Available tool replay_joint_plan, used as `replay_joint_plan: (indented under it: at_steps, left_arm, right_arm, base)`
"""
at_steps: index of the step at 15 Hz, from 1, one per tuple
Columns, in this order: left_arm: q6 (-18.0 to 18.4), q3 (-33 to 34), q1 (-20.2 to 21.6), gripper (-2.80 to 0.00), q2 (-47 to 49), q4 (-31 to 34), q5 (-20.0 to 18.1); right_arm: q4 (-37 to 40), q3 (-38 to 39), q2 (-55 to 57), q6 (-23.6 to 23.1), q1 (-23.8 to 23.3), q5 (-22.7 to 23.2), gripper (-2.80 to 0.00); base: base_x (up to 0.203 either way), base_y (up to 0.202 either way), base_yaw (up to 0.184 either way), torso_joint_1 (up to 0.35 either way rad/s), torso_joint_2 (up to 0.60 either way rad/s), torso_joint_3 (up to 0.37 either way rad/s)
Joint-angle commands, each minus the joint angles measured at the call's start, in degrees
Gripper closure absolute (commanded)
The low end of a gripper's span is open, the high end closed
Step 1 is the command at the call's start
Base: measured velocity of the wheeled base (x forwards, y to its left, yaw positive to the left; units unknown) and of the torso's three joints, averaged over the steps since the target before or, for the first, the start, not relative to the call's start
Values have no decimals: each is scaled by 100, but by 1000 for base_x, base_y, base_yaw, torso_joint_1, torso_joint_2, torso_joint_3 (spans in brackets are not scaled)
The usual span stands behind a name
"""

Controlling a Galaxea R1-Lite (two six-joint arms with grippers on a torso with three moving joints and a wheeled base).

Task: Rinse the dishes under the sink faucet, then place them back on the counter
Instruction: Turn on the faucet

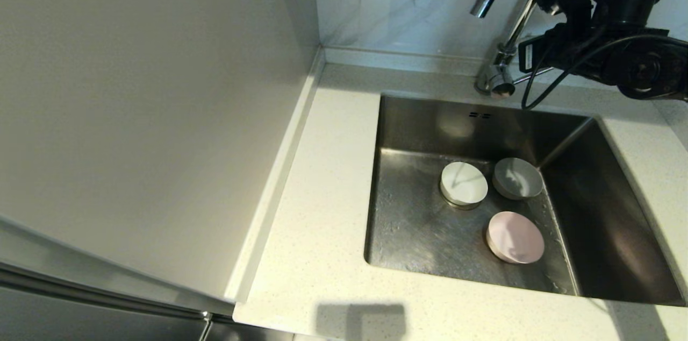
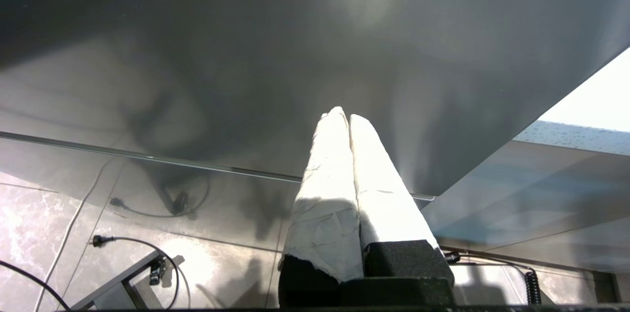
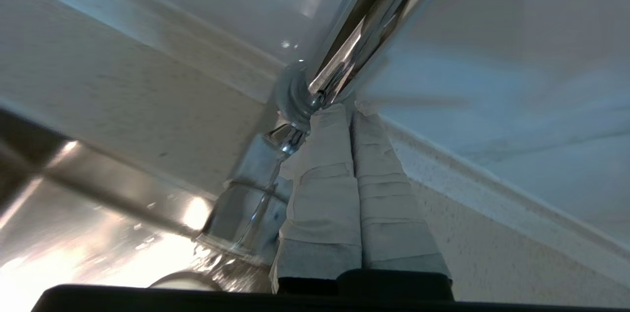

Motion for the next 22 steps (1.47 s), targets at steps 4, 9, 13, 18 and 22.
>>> replay_joint_plan:
  at_steps: [4, 9, 13, 18, 22]
  left_arm:
    - [-4, 0, 1, 0, -21, -2, 2]
    - [-5, 0, 1, 0, -18, -2, 2]
    - [-5, 0, 1, 0, -18, -2, 2]
    - [-5, 0, 1, 0, -18, -2, 2]
    - [-5, 0, 1, 0, -18, -2, 2]
  right_arm:
    - [-42, -39, 393, -306, -28, -165, 0]
    - [227, 101, 154, -982, -253, -307, 0]
    - [1034, 488, -367, -1488, -478, -283, 0]
    - [1420, 1118, -846, -1720, -550, -282, 0]
    - [1363, 1165, -1045, -1712, -568, -315, 0]
  base:
    - [0, 0, 0, 0, 0, 0]
    - [0, 0, 0, 0, 0, 0]
    - [0, 0, 0, 0, 0, 0]
    - [0, 0, 0, 0, 0, 0]
    - [0, 0, 0, 0, 0, 0]
